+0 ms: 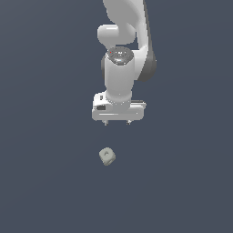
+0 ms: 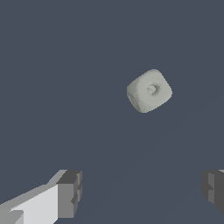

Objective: Pick up the object and move it to a goal position.

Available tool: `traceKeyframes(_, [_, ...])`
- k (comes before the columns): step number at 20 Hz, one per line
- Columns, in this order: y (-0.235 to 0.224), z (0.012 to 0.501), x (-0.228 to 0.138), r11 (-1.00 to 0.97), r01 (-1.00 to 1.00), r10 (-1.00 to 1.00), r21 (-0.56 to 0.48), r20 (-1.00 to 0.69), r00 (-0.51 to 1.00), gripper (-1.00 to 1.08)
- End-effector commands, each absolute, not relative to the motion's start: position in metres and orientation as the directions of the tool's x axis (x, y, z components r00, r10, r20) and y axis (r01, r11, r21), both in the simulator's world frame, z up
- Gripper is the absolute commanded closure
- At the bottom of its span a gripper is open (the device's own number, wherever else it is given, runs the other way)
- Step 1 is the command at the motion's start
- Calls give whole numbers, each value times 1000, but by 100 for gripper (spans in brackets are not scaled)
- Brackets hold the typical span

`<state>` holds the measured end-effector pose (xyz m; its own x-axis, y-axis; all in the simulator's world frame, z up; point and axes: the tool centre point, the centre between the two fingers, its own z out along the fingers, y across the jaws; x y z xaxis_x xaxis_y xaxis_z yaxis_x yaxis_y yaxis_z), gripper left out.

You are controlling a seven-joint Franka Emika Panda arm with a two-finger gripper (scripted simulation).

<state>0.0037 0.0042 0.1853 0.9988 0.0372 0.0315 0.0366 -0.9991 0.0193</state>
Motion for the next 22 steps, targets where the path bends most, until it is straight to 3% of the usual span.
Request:
traceKeyframes(1, [4, 185, 5, -999, 42, 42, 20, 31, 999, -92])
traceKeyframes(22, [-21, 134, 62, -930, 368, 368, 18, 6, 930, -92])
